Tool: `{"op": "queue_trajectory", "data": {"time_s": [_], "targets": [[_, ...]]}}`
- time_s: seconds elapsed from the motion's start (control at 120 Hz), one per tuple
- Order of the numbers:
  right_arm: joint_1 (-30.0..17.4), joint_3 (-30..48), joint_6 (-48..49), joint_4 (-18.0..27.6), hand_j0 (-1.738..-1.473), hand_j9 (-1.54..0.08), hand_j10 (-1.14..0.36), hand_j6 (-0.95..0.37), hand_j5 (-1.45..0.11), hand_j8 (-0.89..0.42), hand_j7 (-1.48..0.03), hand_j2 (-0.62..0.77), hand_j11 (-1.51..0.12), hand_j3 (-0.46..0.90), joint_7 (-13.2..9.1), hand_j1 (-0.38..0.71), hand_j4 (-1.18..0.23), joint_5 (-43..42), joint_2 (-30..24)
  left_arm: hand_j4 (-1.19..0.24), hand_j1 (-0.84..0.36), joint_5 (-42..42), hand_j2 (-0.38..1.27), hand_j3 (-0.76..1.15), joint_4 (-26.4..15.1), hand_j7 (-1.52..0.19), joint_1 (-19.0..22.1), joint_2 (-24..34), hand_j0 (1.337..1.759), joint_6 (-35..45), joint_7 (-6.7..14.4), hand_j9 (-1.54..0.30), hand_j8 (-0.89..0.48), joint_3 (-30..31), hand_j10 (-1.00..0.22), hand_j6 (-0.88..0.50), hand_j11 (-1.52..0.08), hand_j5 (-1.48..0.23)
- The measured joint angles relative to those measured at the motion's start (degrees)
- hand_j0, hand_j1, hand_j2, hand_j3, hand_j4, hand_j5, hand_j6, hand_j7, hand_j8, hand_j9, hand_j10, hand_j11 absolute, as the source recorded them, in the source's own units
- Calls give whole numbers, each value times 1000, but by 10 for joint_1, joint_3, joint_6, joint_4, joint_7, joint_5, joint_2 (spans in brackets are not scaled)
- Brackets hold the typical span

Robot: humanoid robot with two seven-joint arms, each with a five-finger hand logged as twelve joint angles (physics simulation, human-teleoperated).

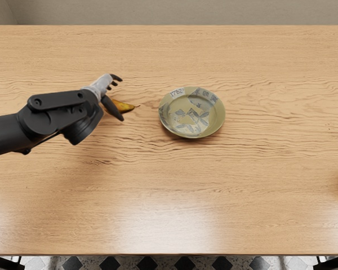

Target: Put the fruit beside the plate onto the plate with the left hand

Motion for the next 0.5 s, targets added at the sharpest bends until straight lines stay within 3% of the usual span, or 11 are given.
{"op": "queue_trajectory", "data": {"time_s": [0.5], "targets": [[0,0,0,0,-1658,-22,-17,-16,-22,-16,-22,-4,-22,0,0,-329,-17,0,0,-397,-126,1,81,0,29,-516,3,-33,1658,3,0,-516,-398,18,-397,-398,-516,-516]]}}
